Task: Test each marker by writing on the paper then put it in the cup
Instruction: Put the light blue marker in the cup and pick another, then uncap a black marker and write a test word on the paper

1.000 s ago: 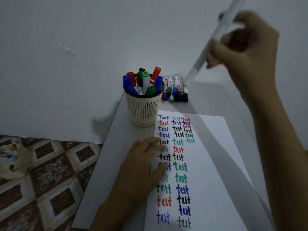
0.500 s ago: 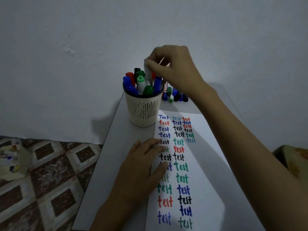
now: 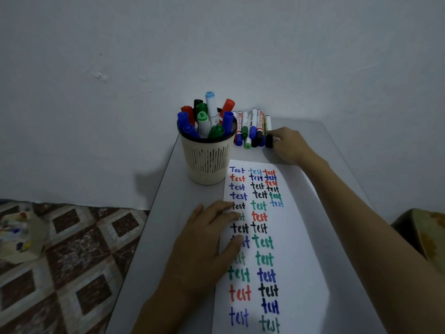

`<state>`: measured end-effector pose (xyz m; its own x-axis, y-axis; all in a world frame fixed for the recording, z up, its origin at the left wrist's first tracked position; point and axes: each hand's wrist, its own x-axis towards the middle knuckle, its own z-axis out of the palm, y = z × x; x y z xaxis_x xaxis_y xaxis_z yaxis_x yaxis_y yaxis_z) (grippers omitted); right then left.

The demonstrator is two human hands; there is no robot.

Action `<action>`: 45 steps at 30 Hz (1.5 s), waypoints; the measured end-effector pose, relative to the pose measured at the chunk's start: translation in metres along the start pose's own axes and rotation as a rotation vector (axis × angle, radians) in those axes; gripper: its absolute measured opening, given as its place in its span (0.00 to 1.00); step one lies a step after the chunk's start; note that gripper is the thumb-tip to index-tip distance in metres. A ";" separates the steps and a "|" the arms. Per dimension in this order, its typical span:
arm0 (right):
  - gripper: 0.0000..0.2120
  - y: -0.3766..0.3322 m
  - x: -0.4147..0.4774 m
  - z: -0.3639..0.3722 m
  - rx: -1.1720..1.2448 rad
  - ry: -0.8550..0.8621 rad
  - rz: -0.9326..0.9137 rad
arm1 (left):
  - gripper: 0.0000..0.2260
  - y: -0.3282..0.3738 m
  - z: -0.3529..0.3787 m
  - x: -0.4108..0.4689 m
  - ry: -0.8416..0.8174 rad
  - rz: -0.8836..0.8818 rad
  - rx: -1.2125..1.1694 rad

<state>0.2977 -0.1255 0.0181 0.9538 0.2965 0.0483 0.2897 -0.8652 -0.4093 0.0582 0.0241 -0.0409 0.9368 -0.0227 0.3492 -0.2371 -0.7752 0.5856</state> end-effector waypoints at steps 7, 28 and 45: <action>0.11 0.007 -0.004 0.005 0.124 0.213 0.108 | 0.23 -0.001 0.000 0.000 -0.006 -0.004 -0.009; 0.16 -0.049 -0.173 -0.008 0.990 -0.354 -0.039 | 0.22 0.021 -0.014 0.002 0.030 -0.015 -0.388; 0.14 -0.055 -0.198 0.007 1.262 -0.091 -0.136 | 0.12 0.034 -0.017 -0.002 -0.058 0.104 -0.522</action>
<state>0.0921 -0.1340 0.0248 0.8992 0.4218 0.1162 0.0601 0.1438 -0.9878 0.0436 0.0084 -0.0089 0.9106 -0.1295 0.3924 -0.4123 -0.3497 0.8413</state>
